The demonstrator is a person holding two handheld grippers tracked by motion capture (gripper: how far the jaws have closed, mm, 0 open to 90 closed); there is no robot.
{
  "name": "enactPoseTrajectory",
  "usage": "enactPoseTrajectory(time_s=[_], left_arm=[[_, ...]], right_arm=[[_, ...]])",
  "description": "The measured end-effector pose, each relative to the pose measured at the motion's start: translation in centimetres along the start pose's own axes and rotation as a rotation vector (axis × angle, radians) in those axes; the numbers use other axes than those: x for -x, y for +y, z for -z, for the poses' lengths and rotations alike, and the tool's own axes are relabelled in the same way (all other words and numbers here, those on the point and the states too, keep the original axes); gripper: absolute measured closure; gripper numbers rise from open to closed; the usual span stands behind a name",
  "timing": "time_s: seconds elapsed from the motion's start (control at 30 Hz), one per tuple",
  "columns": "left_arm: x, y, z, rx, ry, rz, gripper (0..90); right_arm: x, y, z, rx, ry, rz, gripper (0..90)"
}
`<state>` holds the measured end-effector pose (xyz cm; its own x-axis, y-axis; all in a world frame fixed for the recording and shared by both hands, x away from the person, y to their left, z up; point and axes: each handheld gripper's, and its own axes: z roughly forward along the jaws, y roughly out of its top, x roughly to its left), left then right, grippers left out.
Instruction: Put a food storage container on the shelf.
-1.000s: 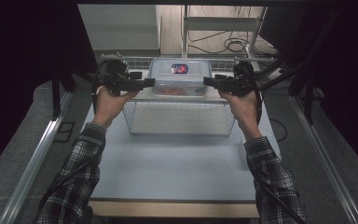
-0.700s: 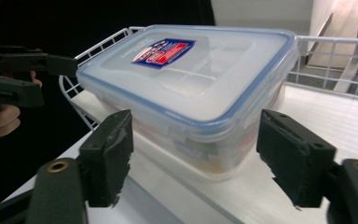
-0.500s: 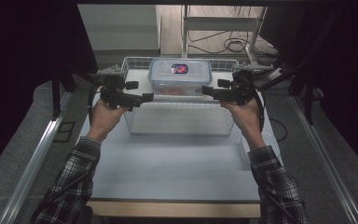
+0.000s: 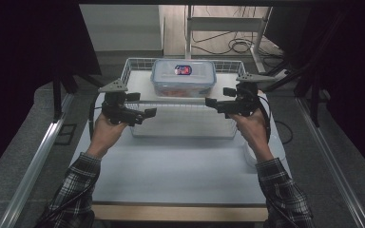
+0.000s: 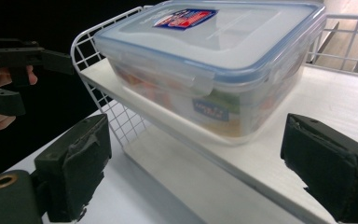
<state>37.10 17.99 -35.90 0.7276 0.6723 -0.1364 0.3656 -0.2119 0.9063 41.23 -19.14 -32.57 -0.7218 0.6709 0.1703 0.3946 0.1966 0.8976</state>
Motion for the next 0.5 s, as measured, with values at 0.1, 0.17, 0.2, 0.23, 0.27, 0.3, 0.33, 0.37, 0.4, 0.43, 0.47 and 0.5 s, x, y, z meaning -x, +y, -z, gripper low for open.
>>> enactPoseTrajectory(time_s=[0.1,0.17,0.2,0.23,0.27,0.3,0.33,0.37,0.4,0.43,0.47,0.5], left_arm=[[0.6,-0.5,-0.2,-0.005,0.019,-0.026,7.7],[0.9,-0.9,-0.4,-0.005,0.017,-0.033,7.7],[1.1,-1.1,-0.4,-0.006,0.018,-0.038,7.7],[1.3,-1.2,-0.4,-0.007,0.022,-0.047,7.7],[1.6,-1.3,-0.4,-0.007,0.024,-0.054,7.7],[1.6,-1.3,-0.4,-0.007,0.024,-0.054,7.7],[1.9,-1.6,-0.4,-0.007,0.014,-0.055,7.7],[1.9,-1.6,-0.4,-0.007,0.014,-0.055,7.7],[2.3,-1.9,-0.4,-0.01,0.011,-0.062,7.7],[2.3,-1.9,-0.4,-0.01,0.011,-0.062,7.6],[2.4,-2.1,-0.4,-0.012,0.011,-0.065,7.6],[2.6,-2.3,-0.4,-0.014,0.008,-0.064,7.6]], right_arm=[[-0.3,-0.5,0.1,-0.006,0.004,0.02,7.3],[-0.4,-0.9,0.2,-0.009,0.005,0.031,7.1],[-0.5,-1.0,0.2,-0.008,0.006,0.035,6.9],[-0.6,-1.2,0.3,-0.011,0.006,0.037,6.5],[-0.8,-1.3,0.3,-0.014,0.006,0.039,6.3],[-0.8,-1.3,0.3,-0.014,0.006,0.039,6.3],[-1.0,-1.7,0.5,-0.012,0.004,0.046,5.8],[-1.1,-1.8,0.5,-0.014,0.007,0.045,5.6],[-1.2,-2.1,0.6,-0.013,0.011,0.044,5.3],[-1.2,-2.1,0.6,-0.013,0.011,0.044,5.3],[-1.5,-2.5,0.7,-0.015,0.017,0.045,5.1],[-1.5,-2.5,0.7,-0.015,0.017,0.045,5.1]])
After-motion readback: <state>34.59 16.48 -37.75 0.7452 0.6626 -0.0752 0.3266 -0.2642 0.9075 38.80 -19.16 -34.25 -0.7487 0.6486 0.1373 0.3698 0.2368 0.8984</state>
